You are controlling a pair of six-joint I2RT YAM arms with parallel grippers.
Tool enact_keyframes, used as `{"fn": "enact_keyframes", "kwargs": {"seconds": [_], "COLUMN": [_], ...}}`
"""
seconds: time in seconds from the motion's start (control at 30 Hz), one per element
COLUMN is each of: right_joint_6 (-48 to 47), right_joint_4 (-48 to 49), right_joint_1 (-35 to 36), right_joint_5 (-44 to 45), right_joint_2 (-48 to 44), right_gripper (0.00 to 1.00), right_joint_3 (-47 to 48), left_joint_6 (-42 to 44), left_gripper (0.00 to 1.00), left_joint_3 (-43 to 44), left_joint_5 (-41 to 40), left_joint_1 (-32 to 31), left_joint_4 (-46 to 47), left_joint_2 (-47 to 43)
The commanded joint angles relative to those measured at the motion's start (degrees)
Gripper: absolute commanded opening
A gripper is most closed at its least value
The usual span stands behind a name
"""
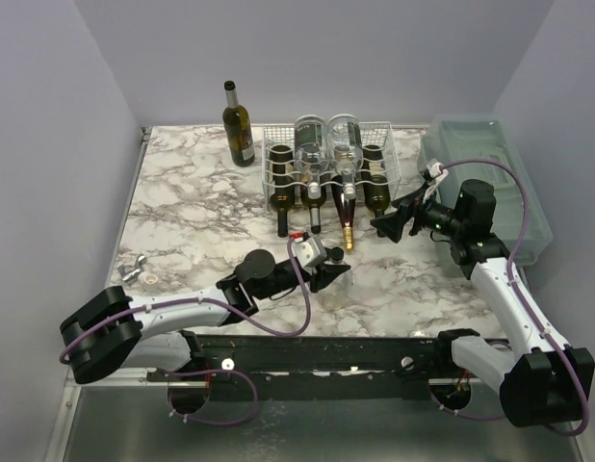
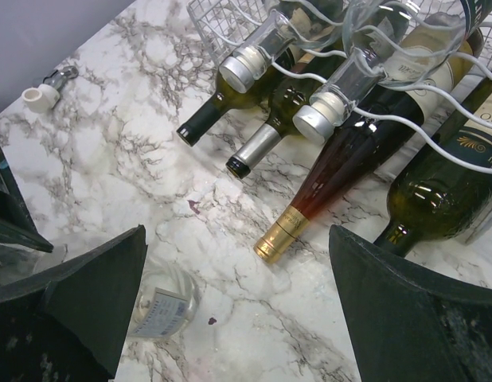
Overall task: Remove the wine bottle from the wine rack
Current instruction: Pick up the wine bottle from the center of the board.
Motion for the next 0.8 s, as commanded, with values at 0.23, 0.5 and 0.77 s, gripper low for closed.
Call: {"fn": "enact_keyframes", "kwargs": {"seconds": [0.23,0.5,0.77], "right_joint_6": [-0.98,-1.01,-1.01], "right_joint_4": [-0.75,-0.73,-0.77], "right_joint_1": [-0.16,-0.16,-0.16], "right_joint_5": [-1.10,-0.93,-0.77], "right_joint_2": [-0.78,-0.82,-0.74], "right_gripper": [1.00,1.00,0.99], "right_joint_3": [-0.36,-0.43,-0.46], "left_joint_6": [-4.80,-3.47,-1.38], "left_gripper": [0.00,0.00,0.00], "left_joint_3": [1.53,3.04,5.07], "left_joint_5": [-6.40,-12.02,-13.97], "left_joint_1": [3.10,7.09,13.79], "left_joint_4": [-12.86,-26.12,-33.53], "left_joint_2": [-19.66,-29.59,-34.67]}}
